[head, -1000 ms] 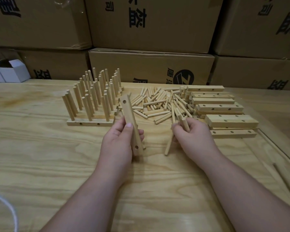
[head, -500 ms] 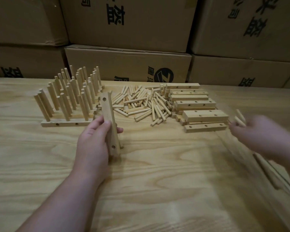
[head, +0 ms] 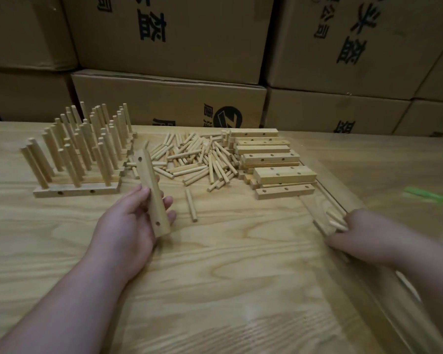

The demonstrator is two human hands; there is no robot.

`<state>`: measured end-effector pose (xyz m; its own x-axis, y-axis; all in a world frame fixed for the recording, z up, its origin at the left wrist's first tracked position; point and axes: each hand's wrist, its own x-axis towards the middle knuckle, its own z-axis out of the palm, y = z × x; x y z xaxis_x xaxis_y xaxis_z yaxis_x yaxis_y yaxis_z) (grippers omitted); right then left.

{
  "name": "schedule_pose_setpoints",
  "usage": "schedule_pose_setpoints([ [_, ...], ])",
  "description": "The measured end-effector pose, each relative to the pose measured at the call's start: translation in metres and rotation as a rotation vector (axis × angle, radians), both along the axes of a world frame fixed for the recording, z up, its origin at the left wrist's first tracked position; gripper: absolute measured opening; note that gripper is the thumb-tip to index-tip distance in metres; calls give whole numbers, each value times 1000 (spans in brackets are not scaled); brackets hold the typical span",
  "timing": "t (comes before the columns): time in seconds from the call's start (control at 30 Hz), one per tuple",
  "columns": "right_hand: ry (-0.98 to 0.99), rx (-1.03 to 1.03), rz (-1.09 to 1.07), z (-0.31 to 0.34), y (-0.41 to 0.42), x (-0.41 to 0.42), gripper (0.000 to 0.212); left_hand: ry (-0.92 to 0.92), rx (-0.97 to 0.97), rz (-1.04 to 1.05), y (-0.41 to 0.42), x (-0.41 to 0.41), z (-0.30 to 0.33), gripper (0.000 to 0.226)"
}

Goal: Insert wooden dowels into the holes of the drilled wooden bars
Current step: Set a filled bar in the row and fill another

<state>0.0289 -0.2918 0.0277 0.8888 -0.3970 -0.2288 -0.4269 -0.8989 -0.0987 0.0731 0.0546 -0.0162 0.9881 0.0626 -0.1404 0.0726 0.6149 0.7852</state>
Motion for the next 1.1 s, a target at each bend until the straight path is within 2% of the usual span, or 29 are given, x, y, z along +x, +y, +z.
schedule_pose_setpoints([
  [0.17, -83, 157, 117, -10, 68, 26, 28, 50, -65, -9, 3, 3, 3, 26],
  [0.33, -180, 296, 179, -21, 137, 72, 20, 93, -94, -79, 4, 5, 3, 24],
  [0.4, -336, 454, 138, -24, 153, 88, 14, 111, -126, -97, 4, 5, 3, 19],
  [0.53, -590, 987, -54, -35, 165, 93, 19, 106, -132, -94, 3, 5, 4, 11],
  [0.63, -679, 1128, -57, -43, 164, 91, 18, 65, -72, -61, 1, 6, 1, 22],
  [0.73, -634, 1399, 12, -41, 164, 89, 18, 67, -5, -39, -1, 7, 0, 23],
  [0.83, -581, 1685, 64, -42, 164, 90, 24, 103, -8, -37, 1, 8, 1, 41],
  [0.97, -545, 1754, 157, -48, 167, 97, 28, 95, 39, -6, 0, 7, 0, 36],
  [1.1, -495, 1811, 144, -52, 166, 101, 23, 104, 38, 60, -1, 6, -1, 28],
])
